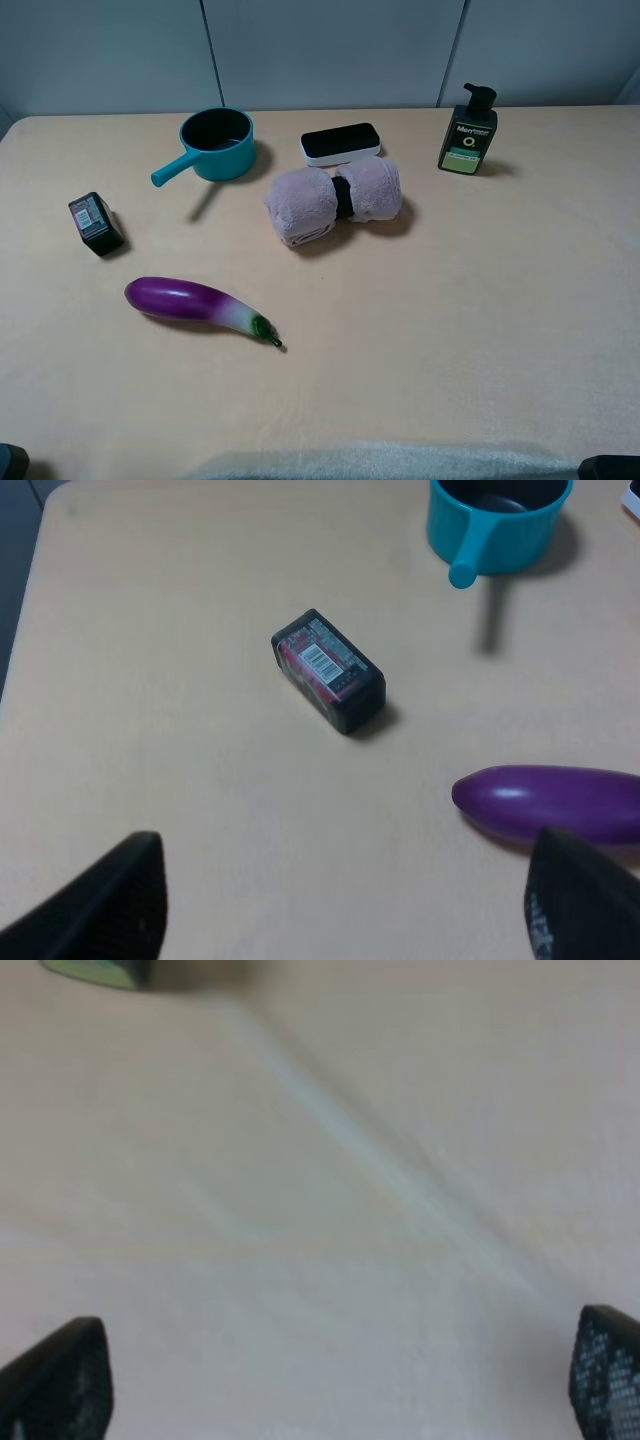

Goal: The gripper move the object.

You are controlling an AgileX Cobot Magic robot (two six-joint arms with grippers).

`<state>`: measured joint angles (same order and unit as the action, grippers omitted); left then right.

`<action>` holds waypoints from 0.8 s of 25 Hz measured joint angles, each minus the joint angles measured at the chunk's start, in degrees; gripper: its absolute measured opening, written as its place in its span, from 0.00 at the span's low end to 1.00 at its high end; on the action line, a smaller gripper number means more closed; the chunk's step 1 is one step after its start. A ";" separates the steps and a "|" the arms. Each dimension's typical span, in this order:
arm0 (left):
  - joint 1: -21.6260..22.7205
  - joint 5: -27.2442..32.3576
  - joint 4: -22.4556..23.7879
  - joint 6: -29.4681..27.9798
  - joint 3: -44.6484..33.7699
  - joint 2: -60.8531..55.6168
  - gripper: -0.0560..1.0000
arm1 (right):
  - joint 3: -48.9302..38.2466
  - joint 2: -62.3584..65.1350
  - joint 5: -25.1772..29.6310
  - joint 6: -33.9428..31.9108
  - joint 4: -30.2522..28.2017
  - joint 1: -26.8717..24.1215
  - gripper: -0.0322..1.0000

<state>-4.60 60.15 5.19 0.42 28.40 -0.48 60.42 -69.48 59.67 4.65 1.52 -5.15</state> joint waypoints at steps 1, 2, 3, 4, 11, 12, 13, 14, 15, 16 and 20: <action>0.00 0.00 0.00 0.00 0.00 0.00 0.81 | -2.53 2.25 -0.86 -0.05 0.00 -0.93 0.70; 0.00 0.00 0.00 0.00 0.00 0.00 0.81 | -4.48 4.87 -1.41 -0.05 0.00 -1.46 0.70; 0.00 0.00 0.00 0.00 0.00 0.00 0.81 | -6.62 7.54 -1.84 -0.18 0.00 -1.76 0.70; 0.00 0.00 0.00 0.00 0.00 0.00 0.81 | -8.58 9.78 -2.17 -0.18 0.06 -1.92 0.70; 0.00 0.00 0.00 0.00 0.00 0.00 0.81 | -19.34 28.77 -2.50 -0.18 1.82 -1.92 0.70; 0.00 0.00 0.00 0.00 0.00 0.00 0.81 | -20.62 31.20 -2.44 -0.18 1.82 -1.92 0.70; 0.00 0.00 0.00 0.00 0.00 0.00 0.81 | -21.49 34.18 -2.44 -0.04 1.82 -1.92 0.70; 0.00 0.00 0.00 0.00 0.00 0.00 0.81 | -22.42 37.03 -2.44 0.34 1.82 -1.92 0.70; 0.00 0.00 0.00 0.00 0.00 0.00 0.81 | -23.25 39.35 -2.44 0.76 1.75 -1.92 0.70; 0.00 0.00 0.00 0.00 0.00 0.00 0.81 | -23.98 41.97 -2.44 0.91 1.70 -1.92 0.70; 0.00 0.00 0.00 0.00 0.00 0.00 0.81 | -26.17 50.07 -2.13 1.08 1.70 -1.92 0.70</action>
<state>-4.60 60.15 5.19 0.42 28.40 -0.48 34.25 -19.41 57.54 5.73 3.22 -7.07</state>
